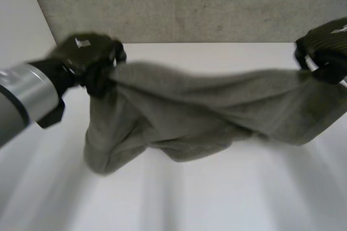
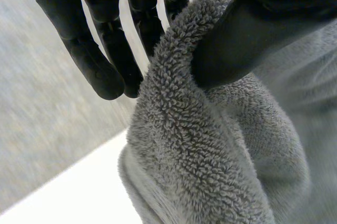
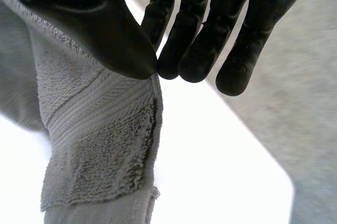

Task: Fold the towel.

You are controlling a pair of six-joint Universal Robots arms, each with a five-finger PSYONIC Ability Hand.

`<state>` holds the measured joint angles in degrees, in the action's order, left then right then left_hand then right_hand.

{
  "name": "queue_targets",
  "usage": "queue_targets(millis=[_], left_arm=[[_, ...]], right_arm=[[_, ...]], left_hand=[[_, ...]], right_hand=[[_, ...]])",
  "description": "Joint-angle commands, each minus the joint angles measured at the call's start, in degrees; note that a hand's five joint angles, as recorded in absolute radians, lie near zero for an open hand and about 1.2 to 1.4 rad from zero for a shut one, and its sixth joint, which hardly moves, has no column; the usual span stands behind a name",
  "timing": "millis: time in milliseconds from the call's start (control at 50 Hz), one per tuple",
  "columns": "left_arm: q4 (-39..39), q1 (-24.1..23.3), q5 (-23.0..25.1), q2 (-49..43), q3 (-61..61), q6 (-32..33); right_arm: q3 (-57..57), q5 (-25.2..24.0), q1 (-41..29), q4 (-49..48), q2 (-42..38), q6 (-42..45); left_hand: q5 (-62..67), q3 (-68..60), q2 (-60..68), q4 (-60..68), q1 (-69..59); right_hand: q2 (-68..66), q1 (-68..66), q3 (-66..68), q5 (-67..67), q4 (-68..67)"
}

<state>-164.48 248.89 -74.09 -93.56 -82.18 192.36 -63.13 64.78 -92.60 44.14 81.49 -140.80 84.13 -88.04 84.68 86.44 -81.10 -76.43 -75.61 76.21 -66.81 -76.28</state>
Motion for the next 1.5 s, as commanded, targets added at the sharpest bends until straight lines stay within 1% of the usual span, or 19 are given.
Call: queue_targets(millis=[20,120,160,180,220,280,340,460,540,720,820,980,1140,1180,1200,1240,1320,1360,1500], left_arm=[[-0.49,0.19,0.0,-12.93,6.38,8.46],[-2.68,0.1,-3.06,-19.27,21.83,8.83],[-4.6,0.01,-5.16,-20.07,26.93,8.56],[-7.67,-0.07,-7.97,-20.25,31.25,7.69],[-11.7,-0.42,-11.39,-20.08,34.07,6.38],[-20.4,-0.34,-18.07,-19.29,35.25,2.52],[-26.39,-0.51,-21.78,-16.67,33.76,-0.3],[-28.09,-0.25,-21.09,-11.46,20.13,-0.84],[-28.26,-0.34,-17.5,-9.45,7.25,-0.76],[-29.49,-0.25,-12.83,-8.39,-13.62,-0.67],[-31.34,-0.42,-12.13,-8.3,-27.04,1.61],[-30.81,-0.78,-12.13,-5.76,-33.83,7.15],[-30.81,-0.86,-12.04,-0.14,-35.16,7.51],[-30.81,-0.86,-12.04,0.74,-35.16,7.42],[-30.9,-0.95,-11.95,1.45,-35.07,7.42],[-30.99,-0.95,-11.95,1.98,-34.89,7.42],[-30.9,-1.39,-12.04,2.42,-34.19,7.33],[-30.81,-2.35,-12.21,2.95,-32.7,7.15],[-30.29,-7.0,-12.39,7.42,-29.1,5.84]], right_arm=[[8.29,5.71,-7.15,-2.75,-11.53,2.19],[24.11,13.0,-11.72,-11.8,-21.37,1.49],[34.52,18.16,-13.91,-23.07,-24.44,0.88],[34.57,18.19,-13.92,-23.14,-24.45,0.88],[36.68,22.21,-14.89,-36.87,-24.19,-1.92],[33.27,23.46,-15.15,-46.39,-20.43,-5.96],[30.79,23.2,-15.06,-47.57,-17.59,-7.56],[16.85,16.79,-15.24,-42.4,-12.32,-8.18],[7.27,13.8,-15.33,-39.49,-11.0,-7.65],[-11.57,13.35,-15.06,-38.69,-11.35,-4.84],[-22.47,13.35,-14.54,-39.84,-11.26,-1.76],[-32.31,12.39,-14.19,-42.56,-7.66,-0.97],[-34.78,12.3,-14.19,-43.61,-4.93,-1.59],[-34.86,12.3,-14.45,-43.53,-4.58,-1.85],[-34.86,12.3,-14.45,-43.53,-4.58,-1.85],[-34.95,12.39,-14.71,-43.53,-4.5,-2.02],[-34.95,12.3,-14.89,-43.53,-4.5,-2.99],[-34.86,12.3,-15.24,-43.7,-4.5,-4.05],[-30.48,11.07,-21.56,-48.35,-5.37,-17.29]], left_hand=[[-14.13,8.04,-4.68,-6.44,1.1],[-14.13,8.04,-4.68,-6.44,1.1],[-14.13,8.04,-4.68,-6.44,1.1],[-14.13,8.04,-4.68,-6.44,1.1],[-14.13,8.04,-4.68,-6.44,1.1],[-14.13,8.04,-4.68,-6.44,1.1],[-14.13,8.04,-4.68,-6.44,1.1],[-14.13,8.04,-4.68,-6.44,1.1],[-14.13,8.04,-4.68,-6.44,1.1],[-15.62,9.53,-6.18,-7.93,2.59],[-25.18,19.09,-15.74,-17.49,12.15],[-39.66,33.57,-30.22,-31.97,26.63],[-39.5,33.41,-30.06,-31.82,26.48],[-39.5,33.41,-30.06,-31.82,26.48],[-39.5,33.41,-30.06,-31.82,26.48],[-39.34,33.25,-29.9,-31.65,26.31],[-37.82,31.73,-28.38,-30.13,24.8],[-28.29,22.2,-18.85,-20.6,15.27],[-21.34,15.25,-11.89,-13.65,8.31]], right_hand=[[-3.57,-4.39,3.79,-3.19,-3.72],[-3.57,-4.39,3.79,-3.19,-3.72],[-3.57,-4.39,3.79,-3.19,-3.72],[-3.57,-4.39,3.79,-3.19,-3.72],[-3.57,-4.39,3.79,-3.19,-3.72],[-3.57,-4.39,3.79,-3.19,-3.72],[-3.57,-4.39,3.79,-3.19,-3.72],[-3.57,-4.39,3.79,-3.19,-3.72],[-3.57,-4.39,3.79,-3.19,-3.72],[-3.57,-4.39,3.79,-3.19,-3.72],[-3.57,-4.39,3.79,-3.19,-3.72],[-3.57,-4.39,3.79,-3.19,-3.72],[-3.57,-4.39,3.79,-3.19,-3.72],[27.96,27.14,-27.74,28.35,27.81],[28.16,27.34,-27.94,28.54,28.01],[56.65,55.83,-56.43,57.03,56.5],[62.12,61.3,-61.9,62.51,61.97],[63.99,63.17,-63.77,64.37,63.84],[66.43,65.61,-66.21,66.81,66.28]])
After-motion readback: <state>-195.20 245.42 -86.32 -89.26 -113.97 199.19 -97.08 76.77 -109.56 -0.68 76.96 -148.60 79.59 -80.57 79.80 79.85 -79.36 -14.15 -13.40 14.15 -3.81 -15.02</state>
